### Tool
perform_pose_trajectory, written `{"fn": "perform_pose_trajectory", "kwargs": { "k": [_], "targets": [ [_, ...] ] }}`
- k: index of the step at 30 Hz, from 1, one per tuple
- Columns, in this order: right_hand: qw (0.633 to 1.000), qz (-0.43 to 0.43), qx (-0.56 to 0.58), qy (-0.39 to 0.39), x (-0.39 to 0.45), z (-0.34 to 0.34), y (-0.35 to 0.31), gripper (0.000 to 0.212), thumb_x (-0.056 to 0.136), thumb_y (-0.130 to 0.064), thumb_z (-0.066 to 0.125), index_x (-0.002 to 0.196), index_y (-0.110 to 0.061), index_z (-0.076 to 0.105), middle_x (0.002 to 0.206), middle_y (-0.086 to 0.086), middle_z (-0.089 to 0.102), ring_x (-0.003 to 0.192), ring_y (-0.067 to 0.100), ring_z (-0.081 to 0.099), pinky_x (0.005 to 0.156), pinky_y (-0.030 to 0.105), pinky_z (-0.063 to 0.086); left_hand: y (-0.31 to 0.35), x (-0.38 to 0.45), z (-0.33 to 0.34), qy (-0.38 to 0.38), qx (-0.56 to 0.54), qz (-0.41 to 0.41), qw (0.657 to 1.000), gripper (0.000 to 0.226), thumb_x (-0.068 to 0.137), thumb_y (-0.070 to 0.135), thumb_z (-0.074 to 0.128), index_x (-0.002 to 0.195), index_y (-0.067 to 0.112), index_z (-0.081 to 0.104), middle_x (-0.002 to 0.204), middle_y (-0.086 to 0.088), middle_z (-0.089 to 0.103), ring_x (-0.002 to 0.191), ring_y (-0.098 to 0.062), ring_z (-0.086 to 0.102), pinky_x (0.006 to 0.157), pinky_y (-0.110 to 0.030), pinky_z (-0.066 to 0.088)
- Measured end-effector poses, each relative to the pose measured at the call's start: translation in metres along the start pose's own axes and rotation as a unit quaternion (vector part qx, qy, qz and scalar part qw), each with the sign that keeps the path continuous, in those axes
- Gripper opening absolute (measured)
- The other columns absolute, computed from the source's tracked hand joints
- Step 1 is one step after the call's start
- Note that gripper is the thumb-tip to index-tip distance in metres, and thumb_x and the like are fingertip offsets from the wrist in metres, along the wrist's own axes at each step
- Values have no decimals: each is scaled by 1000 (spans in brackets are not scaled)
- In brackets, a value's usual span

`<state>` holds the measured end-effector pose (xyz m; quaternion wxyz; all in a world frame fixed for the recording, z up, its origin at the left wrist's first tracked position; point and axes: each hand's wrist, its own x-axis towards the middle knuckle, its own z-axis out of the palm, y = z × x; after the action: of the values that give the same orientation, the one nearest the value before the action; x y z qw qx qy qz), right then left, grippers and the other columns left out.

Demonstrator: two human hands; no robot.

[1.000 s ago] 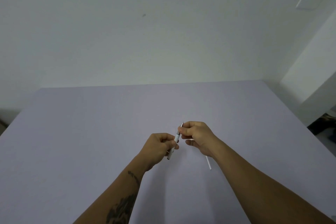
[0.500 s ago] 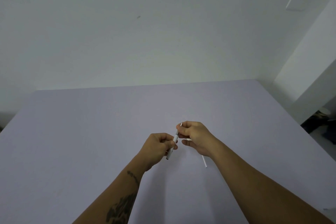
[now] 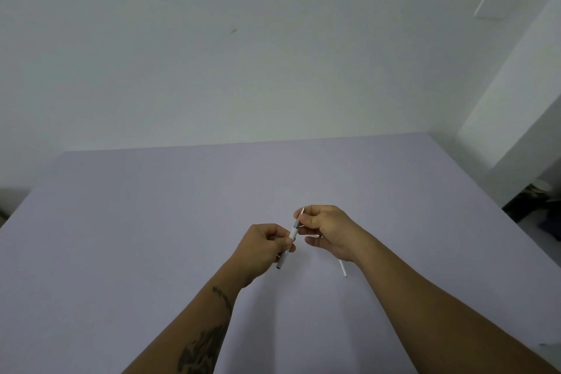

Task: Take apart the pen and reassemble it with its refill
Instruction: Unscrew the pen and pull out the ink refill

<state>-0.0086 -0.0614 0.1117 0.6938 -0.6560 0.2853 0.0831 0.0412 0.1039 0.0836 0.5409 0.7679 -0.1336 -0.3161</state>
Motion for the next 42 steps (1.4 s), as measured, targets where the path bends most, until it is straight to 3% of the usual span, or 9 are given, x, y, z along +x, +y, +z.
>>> {"fn": "perform_pose_trajectory", "kwargs": {
  "k": [3, 6, 13, 17, 21, 29, 32, 36, 42],
  "targets": [
    [1000, 6, 8, -8, -1, 0, 1, 14, 96, -11, 60, 100, -15, 72, 92, 2, 71, 89, 19, 65, 81, 35, 52, -1, -1, -1, 4, 4, 1, 1000, 13, 93, 14, 61, 92, 9, 72, 87, -6, 77, 84, -21, 67, 76, -32, 55],
    [1000, 8, -6, 1, -2, 2, 4, 7, 93, -18, 66, 92, -13, 71, 92, 2, 71, 86, 18, 65, 77, 33, 52, 0, -2, -1, 4, 3, 3, 1000, 12, 93, 14, 61, 91, 9, 72, 86, -6, 77, 83, -21, 67, 75, -31, 54],
    [1000, 2, -9, -1, -5, 3, 1, 19, 99, -7, 55, 100, -13, 73, 97, 4, 70, 91, 19, 65, 79, 33, 53, -3, -4, -1, 1, -10, 2, 1000, 11, 93, 13, 62, 91, 9, 72, 86, -7, 77, 88, -25, 70, 80, -36, 56],
    [1000, -1, 1, 3, -4, 2, 2, 17, 93, -9, 63, 108, -15, 71, 97, 5, 70, 88, 19, 65, 80, 34, 53, -3, -4, -2, 4, -10, 3, 1000, 12, 93, 13, 61, 91, 9, 72, 87, -7, 77, 89, -26, 70, 80, -37, 56],
    [1000, -1, 0, 18, -2, 1, 5, 11, 93, -16, 67, 101, -11, 72, 94, 4, 72, 87, 19, 65, 81, 36, 52, -2, -2, -2, 5, -9, 2, 1000, 11, 93, 13, 62, 92, 8, 72, 86, -6, 77, 88, -25, 69, 81, -38, 56],
    [1000, -2, -7, 9, -3, 3, -1, 18, 98, -8, 56, 101, -12, 73, 94, 4, 72, 87, 18, 65, 80, 34, 53, -2, -2, -4, 4, 5, 3, 1000, 11, 92, 12, 61, 91, 10, 72, 84, -3, 77, 91, -27, 71, 80, -36, 57],
    [1000, -1, -7, 3, -2, 3, 0, 14, 96, -11, 60, 104, -13, 72, 94, 3, 72, 88, 19, 65, 81, 35, 53, -2, -2, -5, 6, 2, 3, 1000, 11, 92, 12, 62, 90, 10, 72, 85, -4, 77, 94, -30, 70, 80, -37, 56],
    [1000, -2, -11, 14, 0, 6, 3, 10, 95, -18, 64, 94, -12, 71, 93, 3, 71, 86, 18, 64, 79, 34, 52, 1, -2, -7, 6, -11, 6, 1000, 9, 90, 10, 63, 90, 8, 72, 86, -8, 77, 92, -30, 69, 77, -35, 54],
    [1000, -6, -9, 8, 1, 6, 1, 21, 98, -7, 54, 100, -14, 73, 98, 5, 72, 90, 19, 65, 82, 34, 53, 0, -1, -8, 7, -7, 6, 1000, 9, 90, 11, 64, 90, 8, 72, 88, -9, 77, 95, -33, 69, 79, -38, 56]
  ]
}}
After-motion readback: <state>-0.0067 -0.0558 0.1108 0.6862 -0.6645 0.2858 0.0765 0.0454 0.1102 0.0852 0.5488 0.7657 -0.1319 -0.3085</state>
